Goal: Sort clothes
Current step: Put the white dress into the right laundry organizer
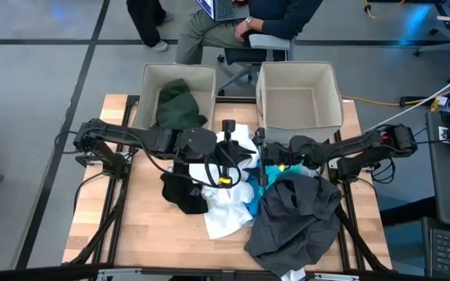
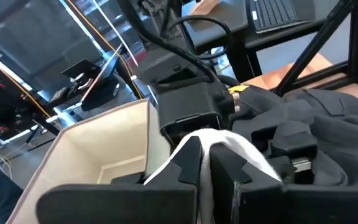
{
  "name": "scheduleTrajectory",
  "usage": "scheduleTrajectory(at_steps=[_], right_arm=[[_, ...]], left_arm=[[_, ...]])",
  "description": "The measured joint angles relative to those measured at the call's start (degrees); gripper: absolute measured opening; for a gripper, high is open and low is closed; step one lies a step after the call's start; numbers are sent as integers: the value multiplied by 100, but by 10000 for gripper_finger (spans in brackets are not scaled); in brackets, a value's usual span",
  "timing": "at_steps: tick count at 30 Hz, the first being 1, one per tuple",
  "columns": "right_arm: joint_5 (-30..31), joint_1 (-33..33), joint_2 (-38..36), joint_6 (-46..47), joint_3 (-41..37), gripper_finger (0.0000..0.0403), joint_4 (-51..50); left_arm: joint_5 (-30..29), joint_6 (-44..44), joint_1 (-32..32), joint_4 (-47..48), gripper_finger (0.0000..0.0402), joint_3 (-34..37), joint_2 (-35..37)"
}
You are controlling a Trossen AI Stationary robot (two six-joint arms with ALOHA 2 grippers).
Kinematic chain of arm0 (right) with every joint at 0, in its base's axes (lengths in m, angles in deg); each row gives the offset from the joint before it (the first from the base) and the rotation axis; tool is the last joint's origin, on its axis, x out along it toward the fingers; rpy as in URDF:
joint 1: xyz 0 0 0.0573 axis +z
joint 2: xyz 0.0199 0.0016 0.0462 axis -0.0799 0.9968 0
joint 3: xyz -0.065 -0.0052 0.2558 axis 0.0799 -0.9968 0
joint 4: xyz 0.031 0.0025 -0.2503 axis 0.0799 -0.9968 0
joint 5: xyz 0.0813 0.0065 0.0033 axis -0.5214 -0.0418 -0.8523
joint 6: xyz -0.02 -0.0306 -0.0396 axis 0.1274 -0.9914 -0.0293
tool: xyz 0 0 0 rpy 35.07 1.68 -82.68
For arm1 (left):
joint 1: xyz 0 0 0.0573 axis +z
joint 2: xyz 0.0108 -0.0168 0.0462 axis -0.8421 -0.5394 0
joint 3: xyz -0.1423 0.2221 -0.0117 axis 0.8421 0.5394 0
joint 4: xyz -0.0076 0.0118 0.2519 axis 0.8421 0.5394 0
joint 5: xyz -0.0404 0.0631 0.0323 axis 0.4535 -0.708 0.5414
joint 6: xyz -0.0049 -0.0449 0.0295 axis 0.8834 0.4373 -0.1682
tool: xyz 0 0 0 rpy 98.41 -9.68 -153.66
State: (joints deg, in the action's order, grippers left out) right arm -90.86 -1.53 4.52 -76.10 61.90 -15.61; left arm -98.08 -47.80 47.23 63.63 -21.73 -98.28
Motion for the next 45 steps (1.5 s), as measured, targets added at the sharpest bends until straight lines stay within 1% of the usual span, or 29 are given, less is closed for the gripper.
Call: scheduleTrajectory(at_steps=[3, 6, 9, 13, 14, 15, 17, 20, 24, 26, 28, 31, 33, 36, 40, 42, 45], right_arm=[[-75, 0, 222, -133, 253, 273, 0], [-131, -2, 380, -245, 417, 224, -4], [-153, -2, 404, -311, 493, 149, -17], [-153, -7, 353, -471, 497, 31, -57], [-148, -7, 326, -545, 497, 19, -66], [-109, -6, 309, -585, 497, 17, -70], [23, -7, 271, -593, 497, 29, -82], [192, -7, 181, -618, 497, 35, -242], [408, -7, -13, -813, 495, 12, -531], [477, -7, -150, -864, 495, 12, -680], [672, -7, -294, -871, 495, 22, -791], [886, -7, -515, -906, 495, 30, -909], [986, -9, -651, -1015, 495, 24, -967], [1133, -9, -839, -1189, 495, 11, -1002], [1550, -7, -1058, -1345, 655, 16, -1226], [1741, -9, -1115, -1469, 883, 25, -1539], [1995, -9, -1132, -1684, 1350, 26, -2229]], left_arm=[[2, -85, 0, 4, 7, 0, -51], [1, -66, -5, 25, 5, 0, -51], [0, -164, -56, 40, 7, 0, -51], [-93, -377, -135, 60, 26, -11, -47], [-208, -355, -152, 61, 34, -50, -47], [-371, -290, -179, 68, 44, -100, -47], [-766, -199, -232, 108, 69, -190, -6], [-1278, -164, -314, 403, 111, -247, 194], [-1411, 216, -404, 1329, 159, -249, 648], [-1626, 630, -426, 1780, 172, -215, 959], [-1721, 997, -427, 2057, 178, -19, 1311], [-1747, 1357, -438, 2068, 179, 539, 1845], [-1744, 1498, -485, 1994, 180, 1020, 2193], [-1725, 1648, -530, 1584, 180, 1885, 2755], [-1732, 1597, -551, 659, 180, 3172, 3341], [-1722, 1500, -553, 43, 180, 3791, 3583], [-1727, 1402, -551, -867, 180, 4560, 3860]])
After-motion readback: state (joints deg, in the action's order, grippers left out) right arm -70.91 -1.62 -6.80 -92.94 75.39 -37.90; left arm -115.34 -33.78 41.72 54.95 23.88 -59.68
